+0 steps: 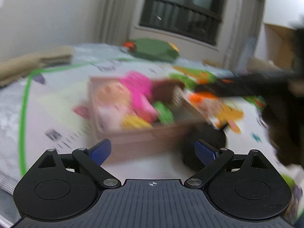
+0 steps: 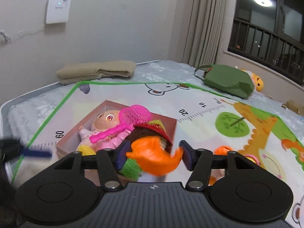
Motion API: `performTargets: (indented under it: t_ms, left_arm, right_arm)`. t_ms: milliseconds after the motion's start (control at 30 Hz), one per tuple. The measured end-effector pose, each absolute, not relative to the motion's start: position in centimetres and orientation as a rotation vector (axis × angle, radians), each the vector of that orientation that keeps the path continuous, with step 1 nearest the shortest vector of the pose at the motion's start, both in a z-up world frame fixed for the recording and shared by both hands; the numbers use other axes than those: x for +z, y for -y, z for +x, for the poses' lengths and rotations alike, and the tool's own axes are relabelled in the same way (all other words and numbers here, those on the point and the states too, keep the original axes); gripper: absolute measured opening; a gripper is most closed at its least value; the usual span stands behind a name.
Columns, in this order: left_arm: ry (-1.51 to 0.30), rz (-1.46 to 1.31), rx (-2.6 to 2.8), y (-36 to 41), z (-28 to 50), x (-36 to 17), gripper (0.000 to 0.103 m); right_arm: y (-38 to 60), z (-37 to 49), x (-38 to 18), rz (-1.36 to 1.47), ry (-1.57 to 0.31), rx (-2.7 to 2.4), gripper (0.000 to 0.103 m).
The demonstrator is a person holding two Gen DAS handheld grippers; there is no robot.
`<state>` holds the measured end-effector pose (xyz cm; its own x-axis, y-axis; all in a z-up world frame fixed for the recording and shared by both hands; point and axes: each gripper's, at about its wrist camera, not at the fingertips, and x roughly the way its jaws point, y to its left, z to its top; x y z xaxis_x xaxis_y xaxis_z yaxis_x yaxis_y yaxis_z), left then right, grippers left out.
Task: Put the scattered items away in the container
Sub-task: 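Drop the strainer into the box with the left gripper while the right drops the pumpkin, then grasp the pink-checked lace doll with the right gripper and lift it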
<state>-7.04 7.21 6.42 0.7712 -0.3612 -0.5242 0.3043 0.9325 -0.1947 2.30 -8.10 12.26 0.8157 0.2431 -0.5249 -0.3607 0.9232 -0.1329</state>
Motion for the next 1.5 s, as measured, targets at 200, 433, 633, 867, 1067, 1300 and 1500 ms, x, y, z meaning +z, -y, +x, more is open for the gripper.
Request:
performTargets:
  t_ms: [200, 433, 633, 867, 1067, 1300, 1500]
  left_arm:
    - [-0.645, -0.093, -0.428, -5.2, -6.7, 4.8, 0.098]
    - [-0.641, -0.116, -0.476, -4.3, -5.6, 4.7, 0.099]
    - [-0.668, -0.13, -0.525, -3.6, -4.7, 4.2, 0.1]
    - [-0.686, -0.105, -0.528, -3.0, -4.5, 3.8, 0.1]
    - [-0.673, -0.054, -0.547, -1.6, -5.0, 4.2, 0.1]
    - [-0.659, 0.017, -0.542, 1.5, -4.1, 3.6, 0.1]
    - [-0.654, 0.058, -0.495, 3.8, -3.1, 3.5, 0.1]
  right_arm:
    - [9.2, 2.5, 11.5, -0.218, -0.527, 0.303, 0.074]
    - [16.3, 5.4, 9.8, -0.149, -0.577, 0.1, 0.074]
    - [22.0, 10.5, 6.5, -0.045, -0.615, -0.044, 0.086]
    - [21.5, 13.3, 4.3, 0.017, -0.712, 0.009, 0.022]
    - [20.8, 8.9, 6.2, 0.02, -0.686, 0.059, 0.018]
    - [21.3, 1.2, 7.8, 0.023, -0.678, 0.095, 0.019]
    - [21.5, -3.5, 7.1, -0.028, -0.689, 0.084, 0.019]
